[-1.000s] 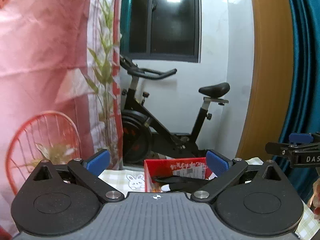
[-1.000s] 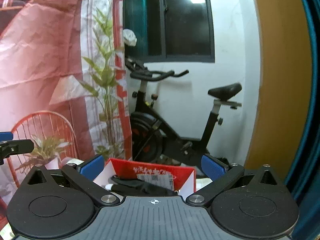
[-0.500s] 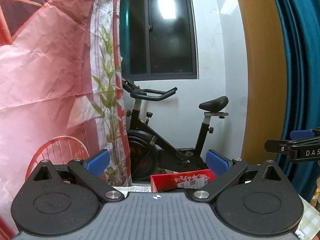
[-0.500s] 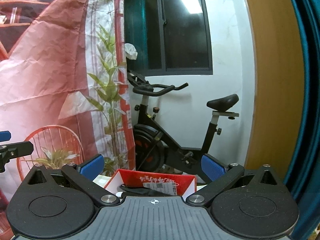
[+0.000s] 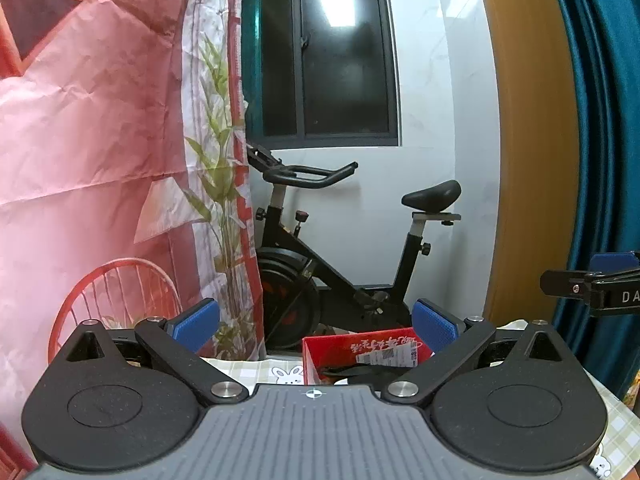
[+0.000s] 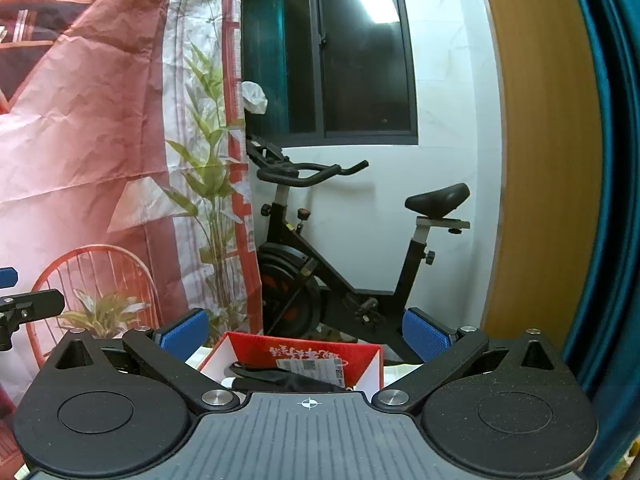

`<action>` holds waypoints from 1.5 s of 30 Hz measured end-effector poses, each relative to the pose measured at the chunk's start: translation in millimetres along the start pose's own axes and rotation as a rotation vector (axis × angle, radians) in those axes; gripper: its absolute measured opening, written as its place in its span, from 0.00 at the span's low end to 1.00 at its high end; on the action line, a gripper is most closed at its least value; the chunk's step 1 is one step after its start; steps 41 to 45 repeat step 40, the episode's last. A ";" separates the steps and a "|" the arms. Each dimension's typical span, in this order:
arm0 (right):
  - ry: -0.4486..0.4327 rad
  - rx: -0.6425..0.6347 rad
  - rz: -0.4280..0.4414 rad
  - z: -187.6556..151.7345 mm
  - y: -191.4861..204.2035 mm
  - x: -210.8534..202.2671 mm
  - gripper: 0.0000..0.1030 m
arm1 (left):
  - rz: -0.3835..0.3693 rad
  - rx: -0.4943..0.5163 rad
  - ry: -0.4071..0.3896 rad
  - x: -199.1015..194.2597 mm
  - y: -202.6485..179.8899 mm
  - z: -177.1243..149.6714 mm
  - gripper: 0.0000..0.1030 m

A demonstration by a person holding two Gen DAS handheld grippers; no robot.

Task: Organize soft objects

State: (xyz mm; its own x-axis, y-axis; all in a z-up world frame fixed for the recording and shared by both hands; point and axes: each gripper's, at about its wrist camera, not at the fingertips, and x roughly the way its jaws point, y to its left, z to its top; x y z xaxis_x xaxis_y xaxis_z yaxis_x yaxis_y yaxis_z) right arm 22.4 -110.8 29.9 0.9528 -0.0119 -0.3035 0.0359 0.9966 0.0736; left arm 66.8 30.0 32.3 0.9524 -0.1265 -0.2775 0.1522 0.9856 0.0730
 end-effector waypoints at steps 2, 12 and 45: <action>0.002 0.000 -0.003 1.1 1.4 1.2 1.00 | 0.000 -0.006 0.008 1.8 1.2 -0.6 1.00; 0.004 -0.004 -0.005 2.0 3.2 3.5 1.00 | -0.002 -0.027 0.009 3.2 5.0 -1.9 1.00; 0.008 -0.017 -0.014 -0.8 -1.6 5.2 1.00 | 0.018 -0.040 0.023 9.5 5.4 -6.0 1.00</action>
